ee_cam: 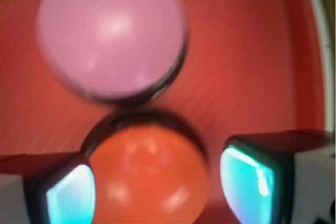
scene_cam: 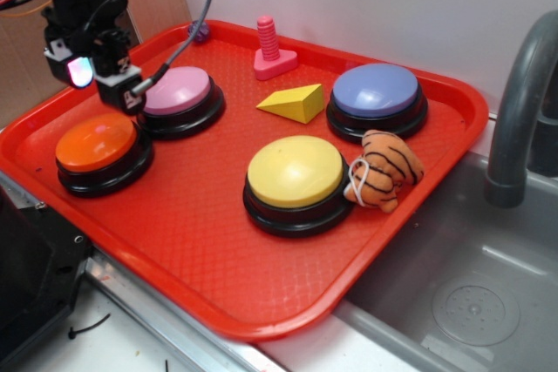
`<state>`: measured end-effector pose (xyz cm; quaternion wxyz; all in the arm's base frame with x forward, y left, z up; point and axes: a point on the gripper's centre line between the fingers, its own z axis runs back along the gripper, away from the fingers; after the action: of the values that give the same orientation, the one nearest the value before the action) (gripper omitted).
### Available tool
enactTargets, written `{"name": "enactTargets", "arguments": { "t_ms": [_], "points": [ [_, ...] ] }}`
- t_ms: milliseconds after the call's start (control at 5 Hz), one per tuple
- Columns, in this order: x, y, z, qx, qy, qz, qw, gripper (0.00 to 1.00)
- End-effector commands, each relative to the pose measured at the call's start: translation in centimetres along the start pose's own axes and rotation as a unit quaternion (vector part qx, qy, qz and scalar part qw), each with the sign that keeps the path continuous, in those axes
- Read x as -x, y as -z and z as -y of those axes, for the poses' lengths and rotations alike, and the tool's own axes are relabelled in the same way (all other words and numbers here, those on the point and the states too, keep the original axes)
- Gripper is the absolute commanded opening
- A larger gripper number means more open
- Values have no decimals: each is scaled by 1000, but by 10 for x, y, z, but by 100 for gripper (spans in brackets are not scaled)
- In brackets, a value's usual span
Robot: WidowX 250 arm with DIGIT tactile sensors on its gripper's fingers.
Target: Push the orange button.
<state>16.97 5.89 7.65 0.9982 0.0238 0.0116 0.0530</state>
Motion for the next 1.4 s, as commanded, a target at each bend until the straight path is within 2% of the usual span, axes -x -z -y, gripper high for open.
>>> {"name": "enactTargets", "arguments": {
  "t_ms": [0, 400, 1200],
  "points": [
    [12, 17, -2, -23, 12, 2, 1000, 100],
    [2, 38, -1, -15, 32, -8, 999, 100],
    [-12, -44, 6, -11, 26, 23, 999, 100]
  ]
}}
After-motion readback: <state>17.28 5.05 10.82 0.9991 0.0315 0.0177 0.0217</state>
